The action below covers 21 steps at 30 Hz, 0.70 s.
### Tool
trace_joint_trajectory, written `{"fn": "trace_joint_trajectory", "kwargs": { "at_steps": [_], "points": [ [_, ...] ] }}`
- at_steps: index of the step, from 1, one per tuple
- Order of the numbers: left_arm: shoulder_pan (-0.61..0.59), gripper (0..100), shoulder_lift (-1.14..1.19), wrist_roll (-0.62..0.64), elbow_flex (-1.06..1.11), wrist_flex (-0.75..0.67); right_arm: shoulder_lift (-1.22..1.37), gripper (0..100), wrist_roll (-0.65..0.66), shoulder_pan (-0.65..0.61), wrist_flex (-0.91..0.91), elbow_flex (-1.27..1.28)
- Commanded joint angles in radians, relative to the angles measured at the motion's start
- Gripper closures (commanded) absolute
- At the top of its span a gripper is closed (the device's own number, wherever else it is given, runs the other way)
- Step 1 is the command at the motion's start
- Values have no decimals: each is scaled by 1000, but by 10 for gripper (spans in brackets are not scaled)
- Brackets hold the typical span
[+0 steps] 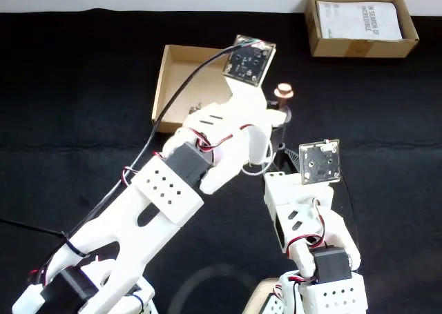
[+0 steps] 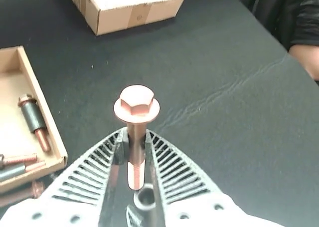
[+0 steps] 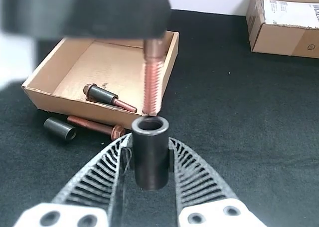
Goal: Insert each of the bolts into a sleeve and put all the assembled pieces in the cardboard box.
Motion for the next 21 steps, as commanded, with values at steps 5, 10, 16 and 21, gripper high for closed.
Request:
{"fn": "trace_joint_trajectory", "kwargs": {
  "at_steps": [5,10,16,21],
  "points": [
    [10,991,-73,-3,-54,71,4,991,2,5,-15,-48],
    [10,991,-108,-3,-35,71,4,991,-2,4,61,-54],
    [10,991,-113,-2,-36,71,-15,991,-98,4,117,-64],
    [12,991,-113,34,-42,114,-131,991,-95,4,176,-62]
  ]
}}
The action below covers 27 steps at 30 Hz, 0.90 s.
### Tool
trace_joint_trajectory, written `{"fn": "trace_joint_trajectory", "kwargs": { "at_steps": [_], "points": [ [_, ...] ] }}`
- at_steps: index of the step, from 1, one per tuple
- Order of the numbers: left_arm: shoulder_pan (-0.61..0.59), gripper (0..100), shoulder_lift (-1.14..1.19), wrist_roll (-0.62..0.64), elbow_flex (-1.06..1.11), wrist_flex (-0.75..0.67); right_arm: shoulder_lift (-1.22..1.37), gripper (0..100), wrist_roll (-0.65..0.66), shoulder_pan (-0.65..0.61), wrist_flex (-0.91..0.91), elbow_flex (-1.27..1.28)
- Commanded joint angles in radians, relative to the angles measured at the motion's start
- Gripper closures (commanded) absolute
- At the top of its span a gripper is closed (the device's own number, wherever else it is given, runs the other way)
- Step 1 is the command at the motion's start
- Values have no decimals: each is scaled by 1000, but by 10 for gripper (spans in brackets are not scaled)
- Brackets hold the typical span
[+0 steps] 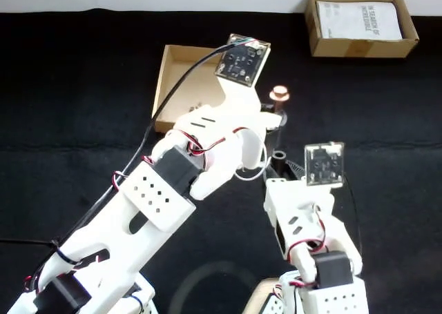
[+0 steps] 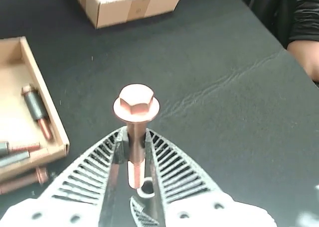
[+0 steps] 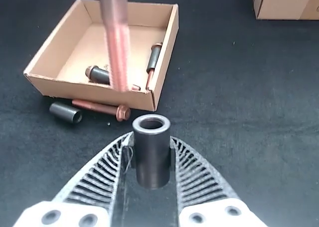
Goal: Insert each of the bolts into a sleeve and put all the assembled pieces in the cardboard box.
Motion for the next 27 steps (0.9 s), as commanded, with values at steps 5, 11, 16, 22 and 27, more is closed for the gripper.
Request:
{"fn": "trace_joint_trajectory", "kwargs": {
  "at_steps": [5,11,16,22,27],
  "points": [
    [1,991,-58,8,-21,89,-90,991,46,-58,-15,-10],
    [-62,991,-166,8,27,129,-88,991,46,-202,-93,45],
    [-117,991,-352,-48,113,130,-88,991,46,-232,-122,74],
    [-76,991,-521,-44,257,123,-88,991,48,-236,-124,68],
    [-71,991,-532,-41,306,54,-88,991,51,-236,-124,65]
  ]
}}
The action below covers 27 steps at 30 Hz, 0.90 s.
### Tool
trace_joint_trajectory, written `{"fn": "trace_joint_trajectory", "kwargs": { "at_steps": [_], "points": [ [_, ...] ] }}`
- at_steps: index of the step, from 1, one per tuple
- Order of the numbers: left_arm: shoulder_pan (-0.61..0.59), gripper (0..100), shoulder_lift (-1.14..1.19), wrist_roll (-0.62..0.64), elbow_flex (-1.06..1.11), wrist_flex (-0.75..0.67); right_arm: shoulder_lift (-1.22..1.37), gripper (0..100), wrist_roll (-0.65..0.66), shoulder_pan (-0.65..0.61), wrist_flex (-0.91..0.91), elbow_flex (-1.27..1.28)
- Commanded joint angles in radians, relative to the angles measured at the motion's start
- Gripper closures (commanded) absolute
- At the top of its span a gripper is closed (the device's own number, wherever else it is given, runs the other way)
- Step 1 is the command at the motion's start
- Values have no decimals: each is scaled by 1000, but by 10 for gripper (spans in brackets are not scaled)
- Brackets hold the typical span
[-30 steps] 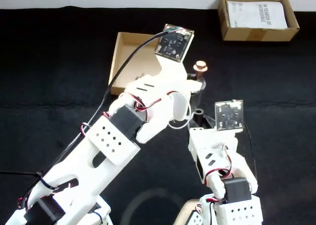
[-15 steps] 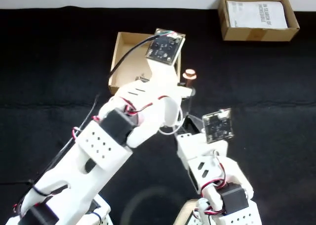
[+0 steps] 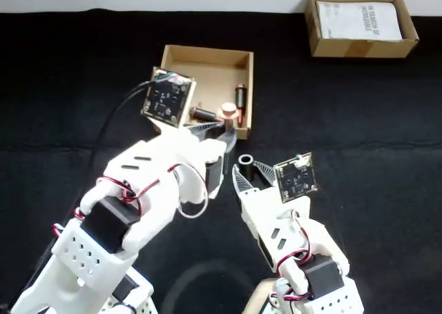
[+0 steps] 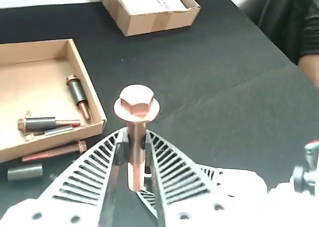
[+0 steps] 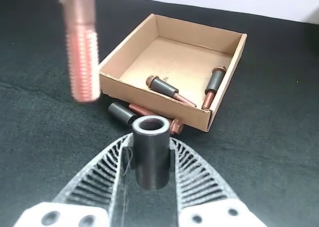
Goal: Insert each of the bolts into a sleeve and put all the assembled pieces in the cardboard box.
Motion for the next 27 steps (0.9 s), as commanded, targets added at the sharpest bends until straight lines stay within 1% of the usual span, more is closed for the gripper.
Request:
{"fn": "trace_joint_trajectory", "kwargs": {
  "at_steps": [1,4,7,10,14,18,25,27],
  "points": [
    [13,991,-28,3,15,-94,-10,991,11,-8,-22,-13],
    [15,991,-5,2,45,-160,-10,991,8,-25,-21,-13],
    [16,991,48,3,48,-178,-10,991,8,-42,-21,-13],
    [18,991,71,5,50,-184,-10,991,8,-38,-21,-13],
    [51,991,73,9,54,-181,-10,991,9,-36,-22,-13],
    [65,991,74,81,68,-170,-10,991,11,-35,-22,-13],
    [58,991,71,81,87,-173,-12,991,11,-21,-22,-13],
    [58,991,71,64,87,-175,-12,991,12,-8,-22,-13]
  ]
}}
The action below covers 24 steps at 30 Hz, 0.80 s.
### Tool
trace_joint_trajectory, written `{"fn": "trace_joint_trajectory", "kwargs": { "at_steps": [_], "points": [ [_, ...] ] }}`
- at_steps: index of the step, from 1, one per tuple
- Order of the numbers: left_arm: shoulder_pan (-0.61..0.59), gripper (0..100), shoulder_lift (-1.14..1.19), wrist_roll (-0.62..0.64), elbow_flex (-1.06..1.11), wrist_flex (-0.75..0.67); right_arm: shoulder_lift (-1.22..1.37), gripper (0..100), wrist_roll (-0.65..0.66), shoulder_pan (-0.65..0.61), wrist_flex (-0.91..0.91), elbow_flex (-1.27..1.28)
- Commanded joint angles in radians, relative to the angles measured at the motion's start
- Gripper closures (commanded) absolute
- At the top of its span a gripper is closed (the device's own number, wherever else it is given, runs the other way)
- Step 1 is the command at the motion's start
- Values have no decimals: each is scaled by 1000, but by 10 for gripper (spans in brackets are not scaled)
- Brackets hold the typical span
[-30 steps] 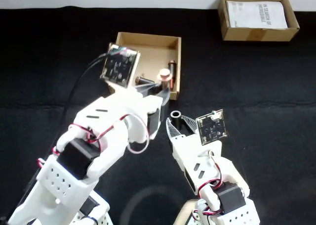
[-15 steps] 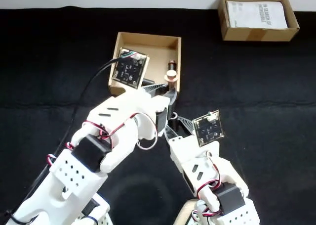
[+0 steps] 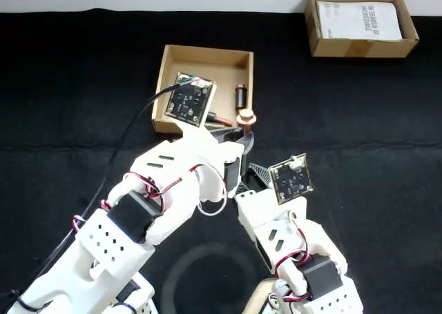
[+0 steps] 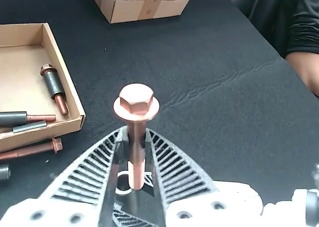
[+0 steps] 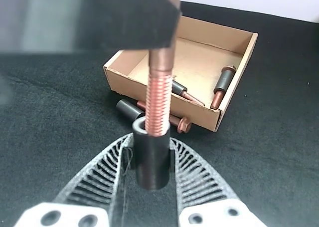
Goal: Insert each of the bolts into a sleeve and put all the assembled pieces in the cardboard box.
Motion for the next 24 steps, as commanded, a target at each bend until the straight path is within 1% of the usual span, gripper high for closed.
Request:
{"fn": "trace_joint_trajectory", "kwargs": {
  "at_steps": [1,11,18,24],
  "points": [
    [7,991,-2,-25,-8,-18,-12,991,12,28,-22,-13],
    [5,991,1,-37,-10,-21,-12,991,12,28,-21,-15],
    [5,991,2,-64,-7,-49,-10,991,12,25,-2,-90],
    [5,991,2,-64,19,-49,-10,991,12,25,5,-93]
  ]
}}
